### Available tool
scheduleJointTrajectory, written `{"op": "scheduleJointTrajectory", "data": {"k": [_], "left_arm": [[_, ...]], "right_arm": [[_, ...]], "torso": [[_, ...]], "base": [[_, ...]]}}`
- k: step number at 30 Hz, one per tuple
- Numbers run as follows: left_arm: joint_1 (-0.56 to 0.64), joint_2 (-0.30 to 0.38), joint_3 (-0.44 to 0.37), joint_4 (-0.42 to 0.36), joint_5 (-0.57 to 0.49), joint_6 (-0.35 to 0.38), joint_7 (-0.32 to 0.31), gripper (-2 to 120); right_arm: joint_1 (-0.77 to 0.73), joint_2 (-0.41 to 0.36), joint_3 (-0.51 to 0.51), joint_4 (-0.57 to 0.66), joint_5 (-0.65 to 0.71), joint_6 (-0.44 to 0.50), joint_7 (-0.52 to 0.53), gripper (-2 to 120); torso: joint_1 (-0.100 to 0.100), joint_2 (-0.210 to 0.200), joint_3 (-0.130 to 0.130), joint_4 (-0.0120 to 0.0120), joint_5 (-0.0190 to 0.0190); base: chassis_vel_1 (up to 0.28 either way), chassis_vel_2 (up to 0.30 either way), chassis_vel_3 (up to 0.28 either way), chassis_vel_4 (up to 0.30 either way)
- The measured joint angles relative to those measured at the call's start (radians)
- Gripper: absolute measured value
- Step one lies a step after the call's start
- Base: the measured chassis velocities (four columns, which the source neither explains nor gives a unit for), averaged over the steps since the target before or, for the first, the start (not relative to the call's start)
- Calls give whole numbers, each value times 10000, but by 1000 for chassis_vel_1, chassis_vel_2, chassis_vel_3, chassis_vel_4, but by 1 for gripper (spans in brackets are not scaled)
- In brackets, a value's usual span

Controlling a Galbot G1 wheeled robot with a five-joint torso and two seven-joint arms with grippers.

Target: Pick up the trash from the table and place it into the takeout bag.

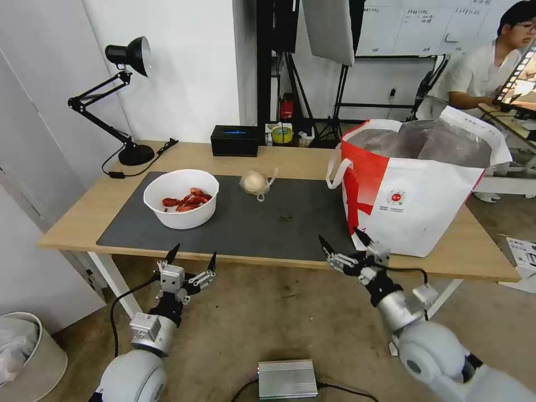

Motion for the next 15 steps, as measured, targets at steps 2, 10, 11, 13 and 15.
{"op": "scheduleJointTrajectory", "data": {"k": [2,10,11,13,15], "left_arm": [[-162,88,130,93,-75,16,58,100],[-247,178,155,272,-199,17,171,100],[-247,178,155,272,-199,17,171,100],[-205,140,116,277,-209,17,174,100],[-175,122,93,277,-209,16,175,100]], "right_arm": [[298,-51,-12,-78,244,-180,4,100],[3759,76,-2146,-1506,1535,-1056,66,100],[3759,76,-2146,-1506,1535,-1056,66,100],[5585,710,-3492,-2683,1824,-1214,231,100],[6077,968,-3838,-3102,1857,-1249,267,100]], "torso": [[0,0,-1,-12,0],[0,0,1,-1,-4],[0,0,1,-1,-4],[0,0,0,-7,-3],[1,0,1,-5,-2]], "base": [[0,0,0,0],[0,0,0,0],[0,0,0,0],[0,0,0,0],[0,0,0,0]]}}
